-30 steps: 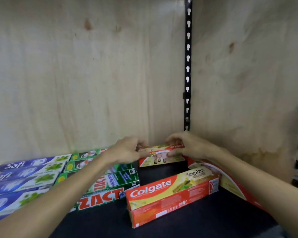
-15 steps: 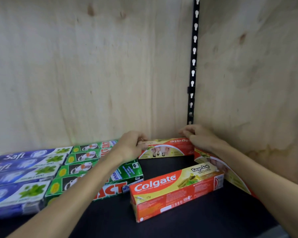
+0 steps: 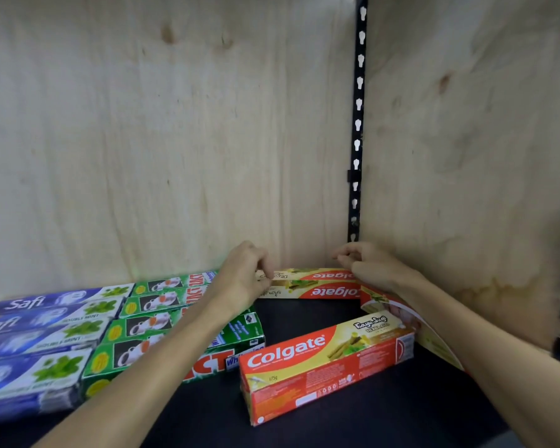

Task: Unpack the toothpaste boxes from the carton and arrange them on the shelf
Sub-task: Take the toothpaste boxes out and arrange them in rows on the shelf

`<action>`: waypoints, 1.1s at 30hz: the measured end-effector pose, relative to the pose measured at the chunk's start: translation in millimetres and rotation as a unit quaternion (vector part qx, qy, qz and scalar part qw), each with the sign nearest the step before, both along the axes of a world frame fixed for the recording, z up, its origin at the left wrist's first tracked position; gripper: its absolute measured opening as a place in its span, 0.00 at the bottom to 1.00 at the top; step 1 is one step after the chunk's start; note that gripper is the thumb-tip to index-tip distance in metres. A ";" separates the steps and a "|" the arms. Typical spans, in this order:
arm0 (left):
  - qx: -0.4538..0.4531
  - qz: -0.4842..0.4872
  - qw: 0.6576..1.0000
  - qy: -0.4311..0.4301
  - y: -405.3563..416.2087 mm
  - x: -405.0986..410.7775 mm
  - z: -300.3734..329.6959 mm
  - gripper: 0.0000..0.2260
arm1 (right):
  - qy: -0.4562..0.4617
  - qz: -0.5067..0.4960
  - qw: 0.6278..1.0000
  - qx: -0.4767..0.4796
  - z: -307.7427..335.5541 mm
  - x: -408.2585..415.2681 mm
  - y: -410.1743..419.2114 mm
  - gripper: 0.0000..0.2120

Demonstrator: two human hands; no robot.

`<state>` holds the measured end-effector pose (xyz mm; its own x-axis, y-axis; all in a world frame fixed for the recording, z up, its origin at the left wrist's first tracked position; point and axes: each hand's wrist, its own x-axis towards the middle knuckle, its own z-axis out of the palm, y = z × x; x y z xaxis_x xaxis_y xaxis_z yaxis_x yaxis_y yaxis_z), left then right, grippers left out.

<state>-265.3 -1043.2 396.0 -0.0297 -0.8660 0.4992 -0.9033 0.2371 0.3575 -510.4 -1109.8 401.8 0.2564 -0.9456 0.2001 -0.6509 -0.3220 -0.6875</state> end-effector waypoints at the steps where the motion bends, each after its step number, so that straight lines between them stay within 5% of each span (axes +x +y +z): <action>1: 0.007 0.003 1.000 0.012 -0.2 1.1 0.0 0.11 | 0.006 0.011 1.000 0.012 1.0 -0.3 0.0 0.14; 9: 0.161 0.034 0.986 0.034 -10.8 6.7 2.7 0.35 | 0.043 0.044 0.996 0.057 4.2 -0.3 -4.2 0.20; 21: 0.049 0.016 0.998 0.044 -14.3 5.5 0.8 0.17 | 0.055 0.073 0.993 0.069 6.2 -1.5 -1.0 0.34; 33: -0.058 -0.028 0.986 0.153 13.8 22.0 28.5 0.19 | -0.011 0.089 0.982 -0.168 23.3 17.2 31.8 0.38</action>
